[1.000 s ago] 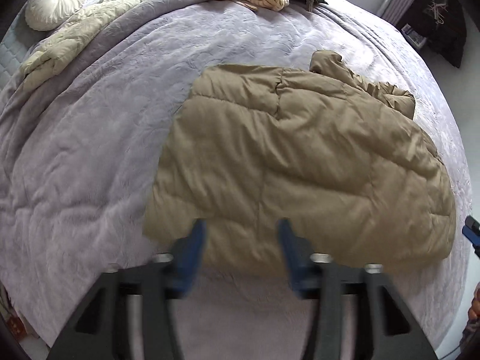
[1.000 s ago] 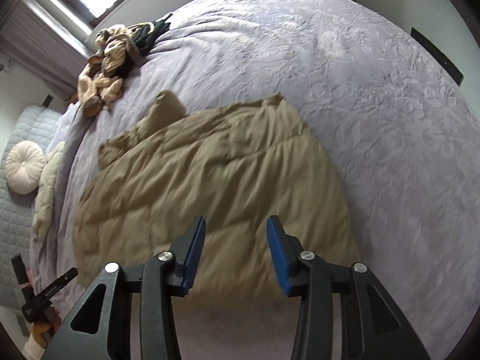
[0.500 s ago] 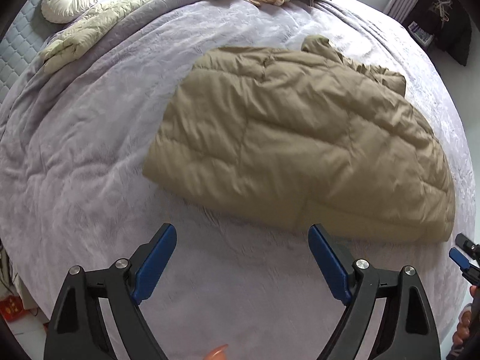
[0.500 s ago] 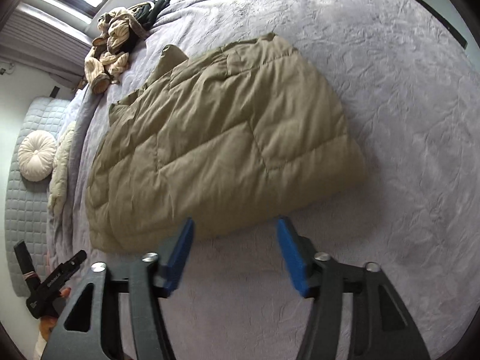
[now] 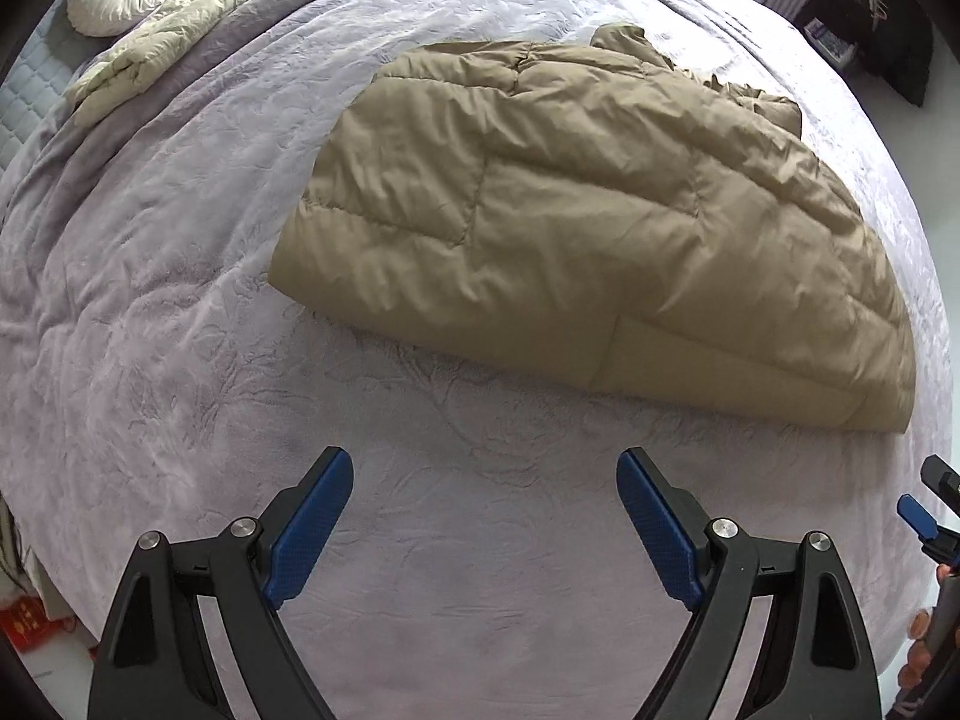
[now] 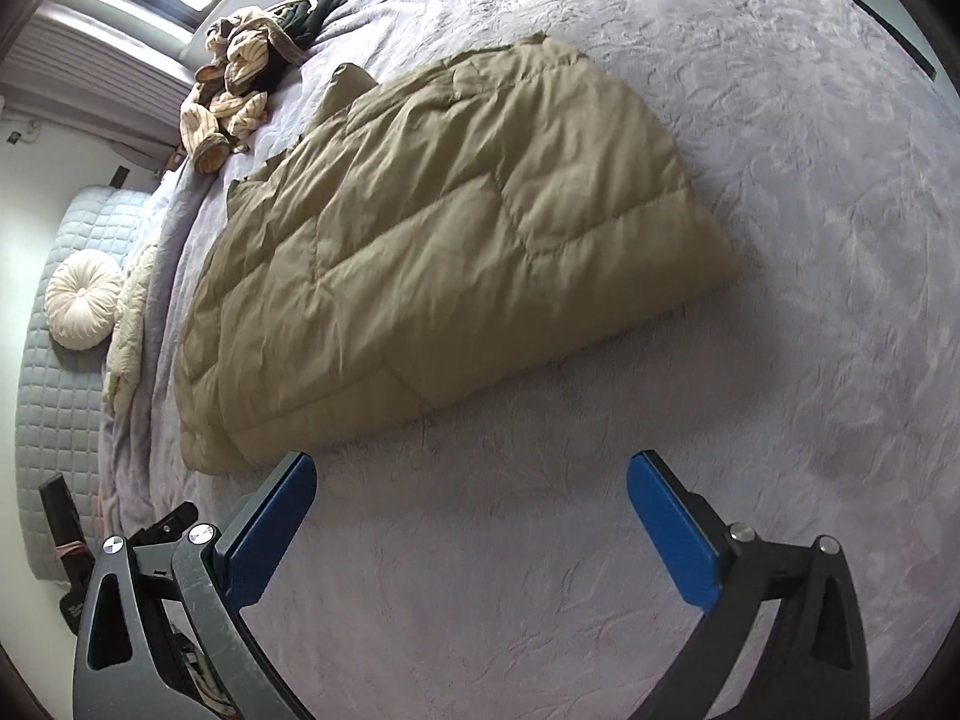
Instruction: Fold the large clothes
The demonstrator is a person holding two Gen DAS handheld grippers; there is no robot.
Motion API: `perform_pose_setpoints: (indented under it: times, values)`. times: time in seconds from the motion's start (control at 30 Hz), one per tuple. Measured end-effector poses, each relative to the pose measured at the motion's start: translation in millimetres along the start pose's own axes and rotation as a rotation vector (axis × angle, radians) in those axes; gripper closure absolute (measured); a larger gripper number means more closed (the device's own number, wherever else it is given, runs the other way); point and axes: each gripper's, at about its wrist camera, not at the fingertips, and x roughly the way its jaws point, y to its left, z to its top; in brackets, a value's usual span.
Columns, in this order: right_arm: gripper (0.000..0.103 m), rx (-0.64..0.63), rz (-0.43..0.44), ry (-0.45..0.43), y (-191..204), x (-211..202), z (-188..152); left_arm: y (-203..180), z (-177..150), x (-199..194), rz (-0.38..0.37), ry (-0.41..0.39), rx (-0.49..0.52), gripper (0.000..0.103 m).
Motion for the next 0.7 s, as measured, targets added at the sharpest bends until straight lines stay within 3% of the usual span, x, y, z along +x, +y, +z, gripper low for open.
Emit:
perform_pose_setpoints:
  times: [0.53, 0.7]
  values:
    - [0.0, 0.181, 0.066, 0.019, -4.9, 26.1, -50.6, 35.4, -17.8, 23.7, -0.086, 0.05, 0.005, 0.013]
    - [0.0, 0.209, 0.152, 0.054, -5.7, 38.3, -51.1, 54.4, -17.4, 33.6, -0.256, 0.027, -0.099, 0.013]
